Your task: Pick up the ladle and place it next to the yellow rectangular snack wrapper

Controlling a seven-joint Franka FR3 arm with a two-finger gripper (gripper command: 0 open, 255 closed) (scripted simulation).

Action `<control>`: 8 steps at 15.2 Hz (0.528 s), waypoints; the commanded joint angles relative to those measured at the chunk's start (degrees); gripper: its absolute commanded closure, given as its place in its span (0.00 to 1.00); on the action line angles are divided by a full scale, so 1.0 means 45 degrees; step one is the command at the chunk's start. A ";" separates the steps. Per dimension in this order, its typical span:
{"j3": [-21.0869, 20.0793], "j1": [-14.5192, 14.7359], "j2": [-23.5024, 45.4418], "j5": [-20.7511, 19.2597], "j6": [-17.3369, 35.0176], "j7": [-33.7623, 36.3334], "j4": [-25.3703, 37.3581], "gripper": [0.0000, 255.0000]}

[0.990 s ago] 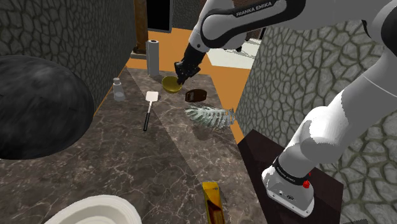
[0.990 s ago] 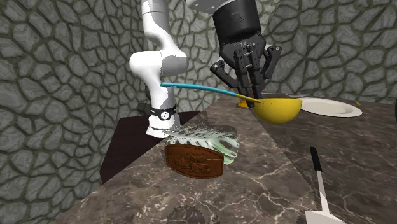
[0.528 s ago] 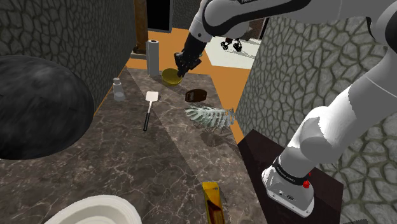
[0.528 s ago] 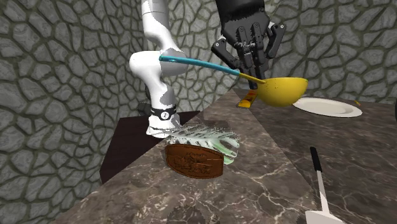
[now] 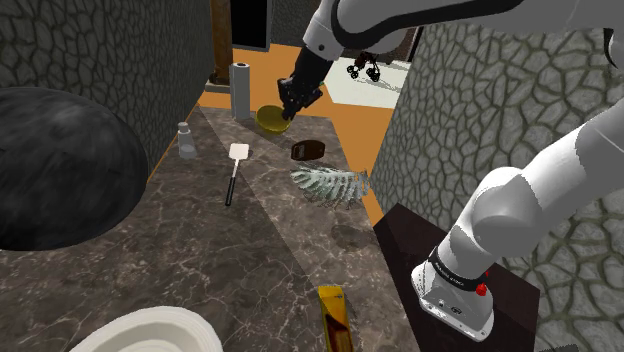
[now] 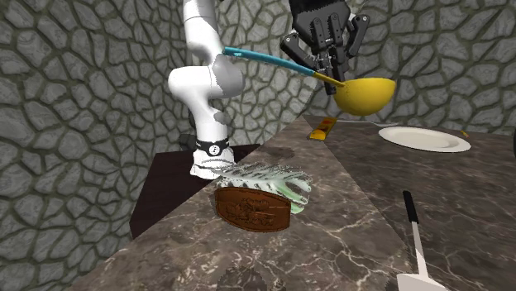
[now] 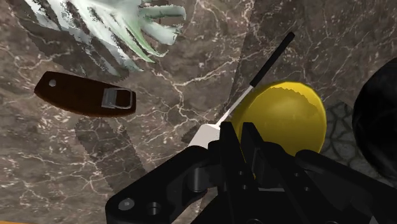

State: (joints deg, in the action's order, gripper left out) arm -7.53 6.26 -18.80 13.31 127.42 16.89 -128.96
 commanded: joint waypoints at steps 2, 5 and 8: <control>-0.0551 0.0298 -0.0856 0.0066 -0.0018 0.0811 -0.0697 1.00; -0.1095 0.0614 -0.1772 0.0224 -0.0063 0.1559 -0.1435 1.00; -0.1676 0.0964 -0.2622 0.0427 -0.0166 0.2342 -0.2041 1.00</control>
State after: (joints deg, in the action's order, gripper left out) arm -14.27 10.07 -29.08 14.92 127.10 26.19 -137.25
